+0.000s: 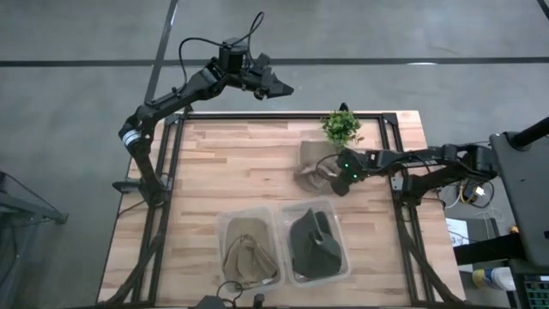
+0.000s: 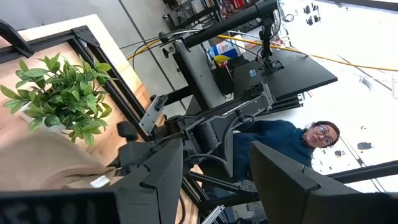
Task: Pick & Place hat
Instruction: Put the brown cap into the left transparent bin
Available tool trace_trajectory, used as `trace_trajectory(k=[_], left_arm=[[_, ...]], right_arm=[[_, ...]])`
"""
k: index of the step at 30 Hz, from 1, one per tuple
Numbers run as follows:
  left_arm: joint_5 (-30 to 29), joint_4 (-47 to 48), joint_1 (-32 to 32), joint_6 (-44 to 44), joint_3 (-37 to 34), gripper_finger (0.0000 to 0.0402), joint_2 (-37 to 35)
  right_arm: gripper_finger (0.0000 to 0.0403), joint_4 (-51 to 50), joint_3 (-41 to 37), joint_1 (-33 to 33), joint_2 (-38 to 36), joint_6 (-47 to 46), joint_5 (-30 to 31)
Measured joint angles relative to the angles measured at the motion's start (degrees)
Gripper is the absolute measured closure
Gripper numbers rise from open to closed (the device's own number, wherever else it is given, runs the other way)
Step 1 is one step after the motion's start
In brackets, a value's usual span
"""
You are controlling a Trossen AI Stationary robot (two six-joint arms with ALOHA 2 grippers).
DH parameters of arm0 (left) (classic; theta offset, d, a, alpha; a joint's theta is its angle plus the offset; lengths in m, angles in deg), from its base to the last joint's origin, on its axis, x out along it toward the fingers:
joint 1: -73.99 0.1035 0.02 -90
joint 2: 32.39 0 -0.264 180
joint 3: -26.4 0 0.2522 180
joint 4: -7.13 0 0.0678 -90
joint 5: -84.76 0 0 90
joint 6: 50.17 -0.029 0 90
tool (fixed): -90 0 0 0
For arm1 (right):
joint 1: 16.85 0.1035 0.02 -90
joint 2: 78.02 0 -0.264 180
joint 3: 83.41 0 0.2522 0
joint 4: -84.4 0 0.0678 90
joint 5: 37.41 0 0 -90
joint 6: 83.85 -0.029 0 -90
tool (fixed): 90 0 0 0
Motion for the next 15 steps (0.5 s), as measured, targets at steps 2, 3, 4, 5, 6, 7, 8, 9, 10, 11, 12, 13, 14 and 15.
trace_trajectory(k=[2,3,4,5,6,7,8,9,10,11,12,13,14,15], left_arm=[[0.1,0.0,0.0,0.0,0.0,0.0223,0.0],[0.3,0.0,0.0,0.0,0.0,0.0223,0.0],[0.3,0.0,0.0,0.0,0.0,0.0223,0.0],[0.3,0.0,0.0,0.1,0.0,0.0223,0.0],[0.3,0.0,0.0,0.3,0.0,0.0223,0.0],[0.3,0.0,0.0,0.4,0.0,0.0223,0.0],[0.3,0.0,0.0,0.7,-0.1,0.0223,0.0],[0.7,0.0,0.0,0.9,-0.2,0.0223,0.0],[1.5,0.1,0.0,1.6,-0.2,0.0223,0.0],[2.4,0.4,0.0,2.2,-0.3,0.0223,0.0],[3.1,1.0,0.0,2.5,-0.3,0.0223,0.0],[3.4,1.8,0.0,2.9,-0.4,0.0223,0.0],[3.5,2.7,0.0,2.8,-0.4,0.0223,0.0],[3.5,3.7,0.0,2.4,-0.4,0.0223,0.1]], right_arm=[[0.0395,-4.9,0.0,0.0,-2.3,1.0,-1.8],[0.0395,-7.2,-0.1,0.0,-3.4,1.6,-2.5],[0.0395,-9.2,-0.1,0.0,-4.5,2.5,-3.0],[0.0395,-11.1,-0.1,0.0,-5.6,3.3,-3.1],[0.0395,-12.8,-0.1,0.0,-6.6,3.9,-3.1],[0.0395,-14.3,-0.1,0.0,-7.5,3.9,-3.1],[0.0394,-14.7,-0.1,0.0,-8.5,3.2,-3.0],[0.0394,-14.4,-0.1,-0.1,-9.5,2.5,-3.0],[0.0392,-14.2,-0.1,-0.2,-10.5,1.4,-3.0],[0.0390,-14.3,-0.1,-0.2,-11.5,0.2,-3.0],[0.0386,-14.3,-0.1,-0.2,-12.3,-1.1,-3.0],[0.0381,-14.3,-0.1,-0.2,-13.3,-2.6,-3.3],[0.0374,-14.5,-0.1,-0.2,-14.4,-4.0,-3.9],[0.0366,-14.6,-0.1,-0.2,-15.4,-5.1,-4.9]])
